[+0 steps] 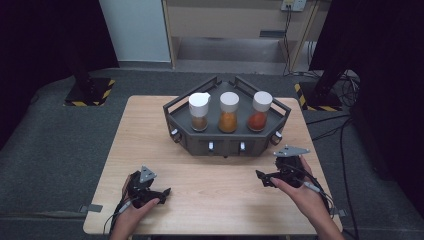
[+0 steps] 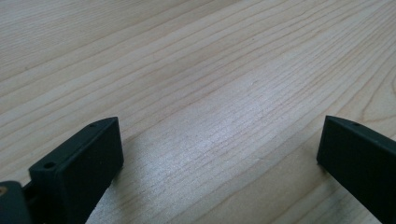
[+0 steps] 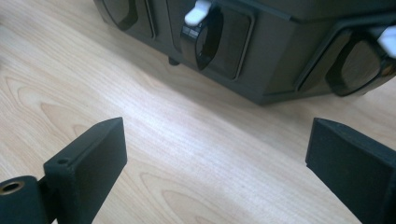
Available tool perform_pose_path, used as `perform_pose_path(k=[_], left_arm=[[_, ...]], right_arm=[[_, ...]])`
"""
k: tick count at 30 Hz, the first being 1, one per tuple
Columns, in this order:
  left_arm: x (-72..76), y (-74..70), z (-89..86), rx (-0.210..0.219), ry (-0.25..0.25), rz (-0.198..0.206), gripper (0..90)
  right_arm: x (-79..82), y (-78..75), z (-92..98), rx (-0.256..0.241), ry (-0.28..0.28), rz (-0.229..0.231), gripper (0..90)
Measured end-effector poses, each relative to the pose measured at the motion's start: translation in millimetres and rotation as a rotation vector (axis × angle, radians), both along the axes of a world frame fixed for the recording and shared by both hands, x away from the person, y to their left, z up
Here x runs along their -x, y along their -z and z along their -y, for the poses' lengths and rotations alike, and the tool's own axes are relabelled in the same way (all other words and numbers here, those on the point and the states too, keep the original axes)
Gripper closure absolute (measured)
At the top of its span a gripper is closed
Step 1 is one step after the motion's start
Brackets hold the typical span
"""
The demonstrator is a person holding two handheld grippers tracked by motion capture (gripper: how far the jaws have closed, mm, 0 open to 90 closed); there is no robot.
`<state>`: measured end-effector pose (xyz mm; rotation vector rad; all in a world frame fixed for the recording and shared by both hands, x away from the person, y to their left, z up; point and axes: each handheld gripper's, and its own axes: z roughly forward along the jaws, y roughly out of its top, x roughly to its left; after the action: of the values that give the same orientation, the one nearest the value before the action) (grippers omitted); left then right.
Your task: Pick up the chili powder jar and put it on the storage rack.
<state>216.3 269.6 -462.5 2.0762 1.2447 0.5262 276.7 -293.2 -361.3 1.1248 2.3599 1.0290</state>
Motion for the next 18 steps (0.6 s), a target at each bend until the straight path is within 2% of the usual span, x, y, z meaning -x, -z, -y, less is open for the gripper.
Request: perform_pose_path(k=[7, 18], left_arm=[[0.1, 0.0, 0.2, 0.000, -0.001, 0.000, 0.0], [0.2, 0.0, 0.2, 0.000, -0.001, 0.000, 0.0]], right_arm=[[3.1, 11.2, -3.4, -0.001, 0.001, -0.013, 5.0], [11.1, 15.5, -4.6, -0.008, 0.002, -0.003, 4.9]])
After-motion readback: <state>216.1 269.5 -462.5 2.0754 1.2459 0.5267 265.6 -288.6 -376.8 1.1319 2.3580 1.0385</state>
